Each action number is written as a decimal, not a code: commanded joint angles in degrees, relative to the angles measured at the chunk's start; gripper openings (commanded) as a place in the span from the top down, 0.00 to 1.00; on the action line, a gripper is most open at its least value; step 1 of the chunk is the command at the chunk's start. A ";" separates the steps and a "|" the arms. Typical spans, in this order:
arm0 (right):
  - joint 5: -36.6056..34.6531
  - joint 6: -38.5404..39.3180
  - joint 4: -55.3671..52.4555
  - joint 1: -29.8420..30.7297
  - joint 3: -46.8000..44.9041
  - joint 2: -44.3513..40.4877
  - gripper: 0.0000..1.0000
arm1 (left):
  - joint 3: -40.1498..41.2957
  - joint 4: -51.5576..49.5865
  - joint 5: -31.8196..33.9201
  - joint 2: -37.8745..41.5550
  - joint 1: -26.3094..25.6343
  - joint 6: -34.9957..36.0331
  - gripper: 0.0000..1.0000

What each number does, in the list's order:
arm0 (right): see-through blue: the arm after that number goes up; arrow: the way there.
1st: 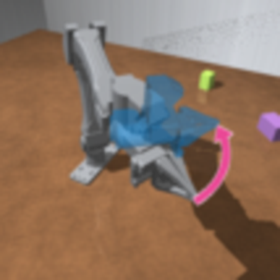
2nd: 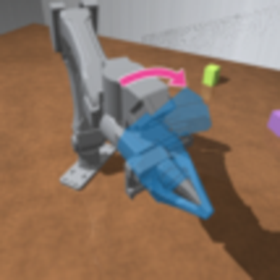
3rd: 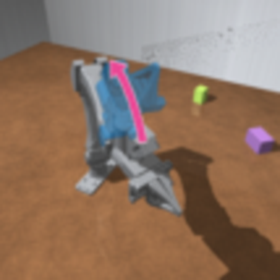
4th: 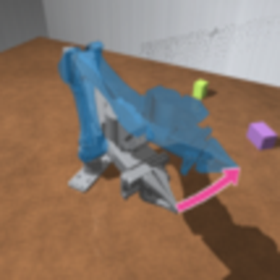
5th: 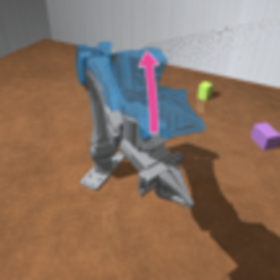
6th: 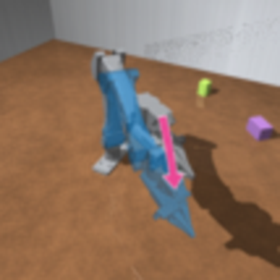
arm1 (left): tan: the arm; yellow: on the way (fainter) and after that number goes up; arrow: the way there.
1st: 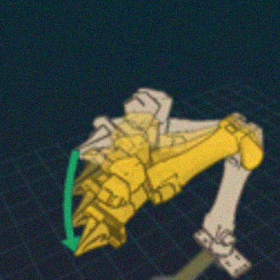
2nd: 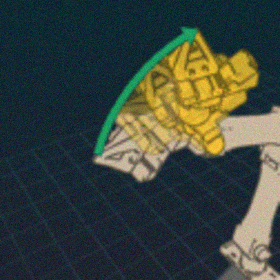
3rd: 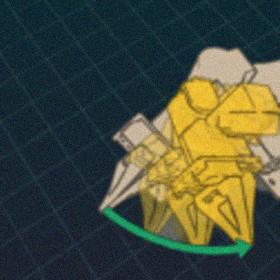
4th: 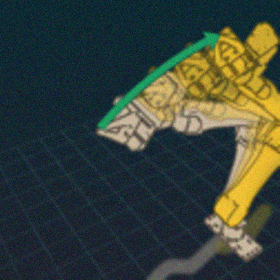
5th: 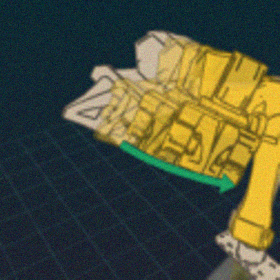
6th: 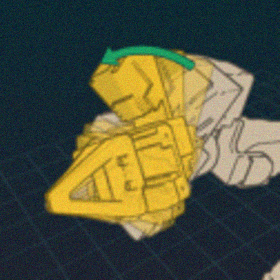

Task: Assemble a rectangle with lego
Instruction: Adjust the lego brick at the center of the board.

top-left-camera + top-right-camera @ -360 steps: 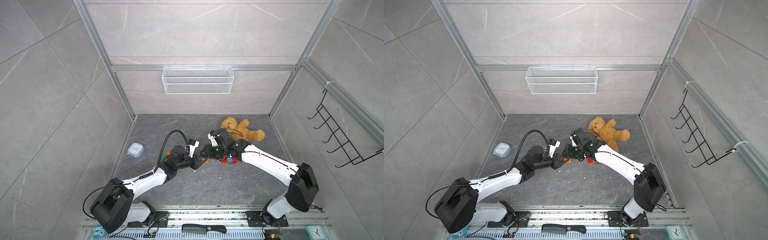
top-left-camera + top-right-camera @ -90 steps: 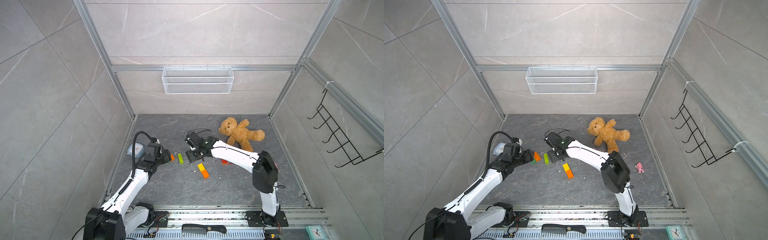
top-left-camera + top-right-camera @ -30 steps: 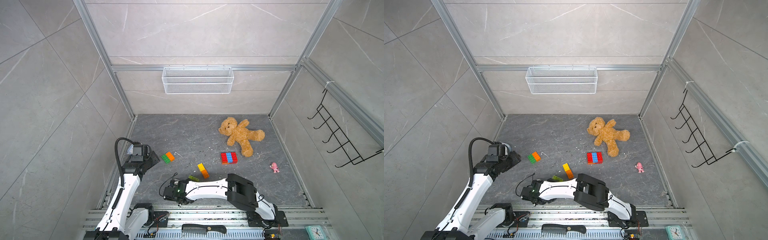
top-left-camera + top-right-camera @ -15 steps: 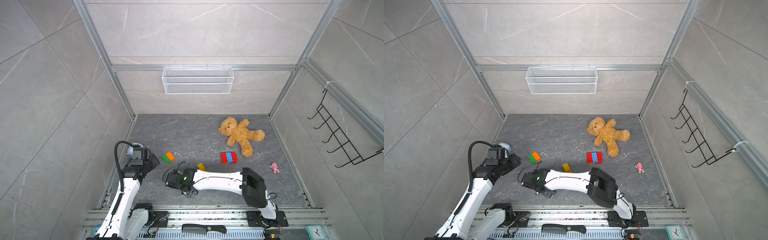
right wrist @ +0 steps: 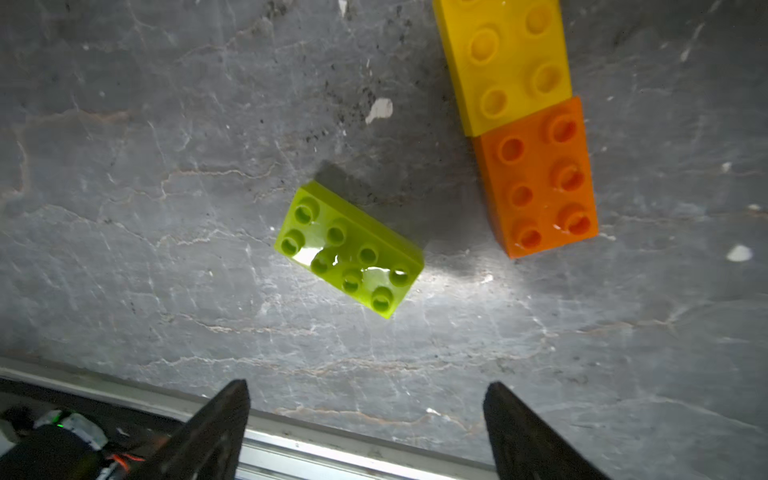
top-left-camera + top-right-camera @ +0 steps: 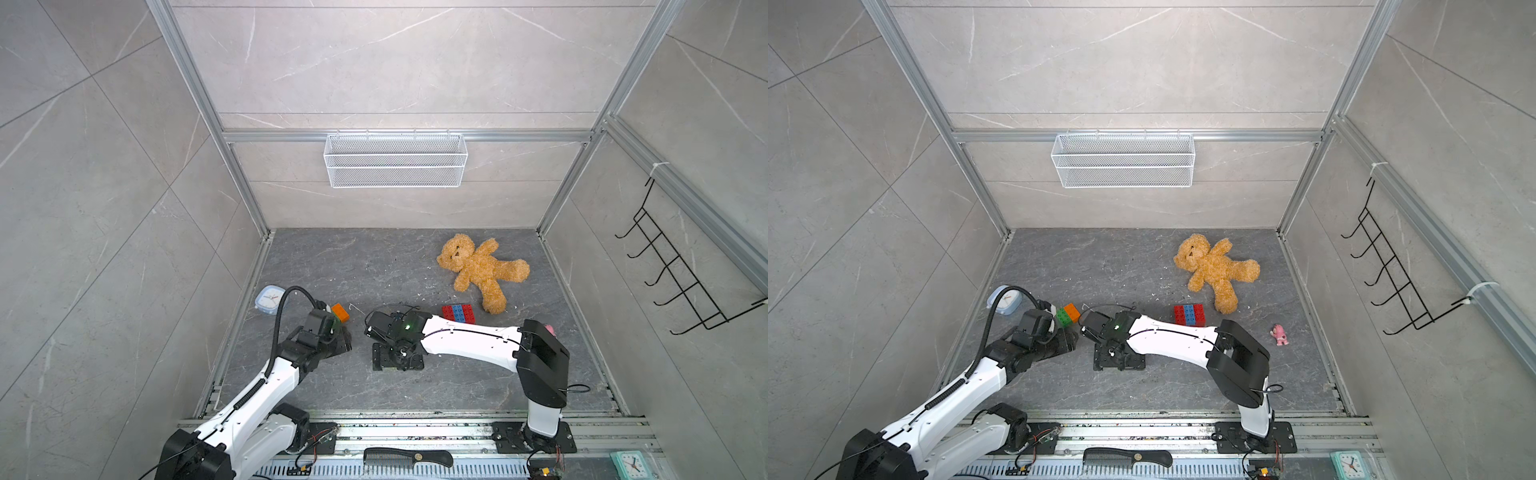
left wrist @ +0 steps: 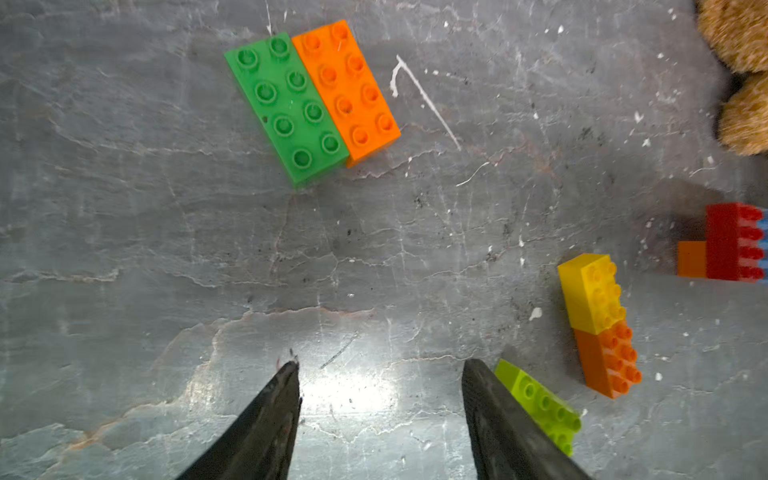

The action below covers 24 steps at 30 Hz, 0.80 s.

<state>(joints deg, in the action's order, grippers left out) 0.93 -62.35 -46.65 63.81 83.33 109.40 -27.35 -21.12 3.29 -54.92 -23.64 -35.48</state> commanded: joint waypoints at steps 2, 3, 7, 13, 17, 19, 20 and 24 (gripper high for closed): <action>1.11 -6.17 2.06 -0.76 0.92 3.35 0.11 | 0.79 5.52 3.65 0.95 -0.17 -1.40 0.35; 0.75 -6.13 1.69 -1.09 1.86 4.30 0.11 | 0.89 5.82 3.68 0.79 -0.18 -0.85 0.35; -0.40 -5.20 -0.41 -1.76 5.92 8.36 0.13 | 0.69 5.62 4.02 0.48 -0.09 0.74 0.35; -1.02 -3.46 -2.42 -2.02 10.25 13.16 0.18 | 0.77 5.26 4.93 1.69 -0.08 2.70 0.35; -1.85 -0.96 -4.53 -2.19 13.53 15.82 0.24 | 1.04 5.57 4.49 2.00 0.00 2.65 0.35; -2.15 2.47 -5.88 -2.16 15.33 16.88 0.33 | 1.05 5.40 4.45 2.18 0.00 2.63 0.35; -2.36 4.80 -7.12 -2.11 16.42 17.32 0.37 | 1.06 5.18 4.49 2.32 0.00 2.61 0.35; -3.74 17.82 -12.72 -0.70 20.32 18.69 0.41 | 0.99 4.87 4.77 3.09 -0.03 2.57 0.35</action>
<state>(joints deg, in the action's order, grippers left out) -0.67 -55.37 -52.97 61.93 101.03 126.61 -25.78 -17.02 7.22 -53.04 -23.64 -34.24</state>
